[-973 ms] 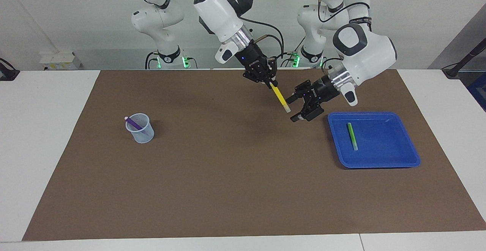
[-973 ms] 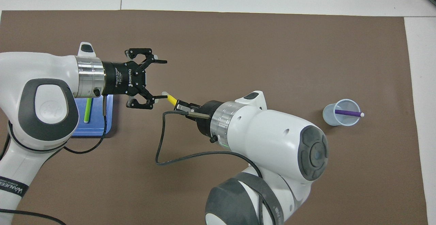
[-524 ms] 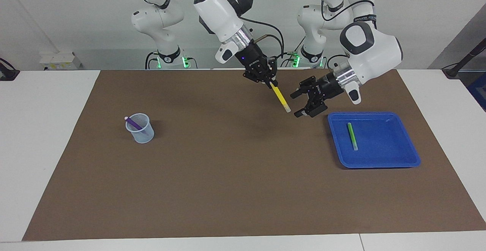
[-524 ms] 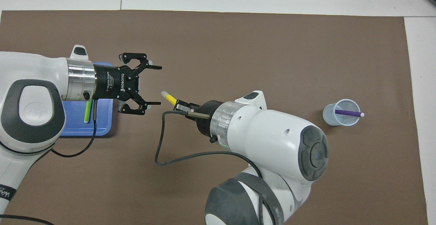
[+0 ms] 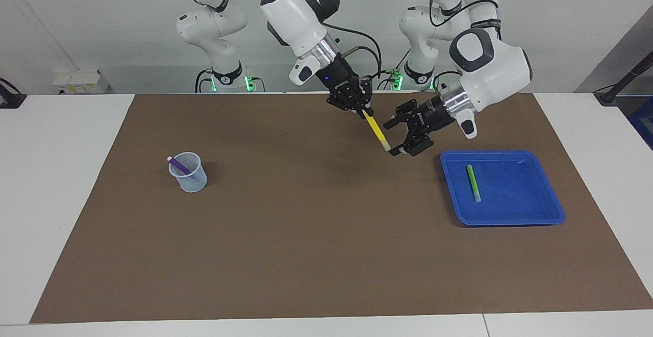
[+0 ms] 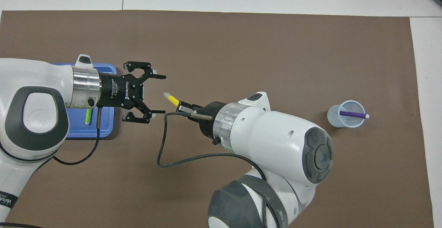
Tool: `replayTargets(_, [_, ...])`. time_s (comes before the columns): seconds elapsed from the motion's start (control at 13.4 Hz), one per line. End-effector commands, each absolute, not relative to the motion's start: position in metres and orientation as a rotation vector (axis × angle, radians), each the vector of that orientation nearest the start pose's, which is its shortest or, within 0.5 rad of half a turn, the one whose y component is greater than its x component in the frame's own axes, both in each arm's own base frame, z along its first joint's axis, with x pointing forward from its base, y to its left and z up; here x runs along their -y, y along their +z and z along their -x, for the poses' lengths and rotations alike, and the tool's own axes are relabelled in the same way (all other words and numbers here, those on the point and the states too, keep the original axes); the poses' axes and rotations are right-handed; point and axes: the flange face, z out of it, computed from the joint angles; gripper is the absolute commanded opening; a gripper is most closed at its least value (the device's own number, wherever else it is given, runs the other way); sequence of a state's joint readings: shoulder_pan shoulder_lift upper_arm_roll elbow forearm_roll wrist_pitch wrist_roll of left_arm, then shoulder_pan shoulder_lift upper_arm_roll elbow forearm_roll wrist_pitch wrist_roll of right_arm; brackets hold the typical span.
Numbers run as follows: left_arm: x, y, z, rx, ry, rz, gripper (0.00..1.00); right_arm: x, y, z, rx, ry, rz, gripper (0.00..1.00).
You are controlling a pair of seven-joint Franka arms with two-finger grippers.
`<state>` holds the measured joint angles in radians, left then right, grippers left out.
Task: Right arm passes pens to left for tray arrangement
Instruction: 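Close the left gripper on the yellow pen, open the right gripper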
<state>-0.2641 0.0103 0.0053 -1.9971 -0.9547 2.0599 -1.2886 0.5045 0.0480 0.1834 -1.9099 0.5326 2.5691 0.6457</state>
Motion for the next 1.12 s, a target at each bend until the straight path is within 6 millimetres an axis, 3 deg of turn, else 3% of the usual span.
replayTargets(0.0, [0.199,0.484,-0.533,-1.64,-0.696,-1.779,0.95,-0.383,0.542,-0.484,-0.413,-0.245,2.373,0.0])
replayTargets(0.22, [0.21,0.486,-0.53,-1.585,-0.703,-1.827,0.85,-0.383,0.542,-0.484,-0.415,-0.246,2.373,0.0])
replayTargets(0.37, [0.216,0.489,-0.526,-1.557,-0.7,-1.856,0.69,-0.383,0.542,-0.484,-0.415,-0.246,2.373,0.0])
replayTargets(0.9, [0.209,0.505,-0.522,-1.507,-0.712,-1.962,0.54,-0.381,0.538,-0.485,-0.365,-0.218,2.408,0.0])
replayTargets(1.05, [0.209,0.505,-0.522,-1.505,-0.706,-1.965,0.2,-0.379,0.539,-0.485,-0.357,-0.215,2.413,0.0])
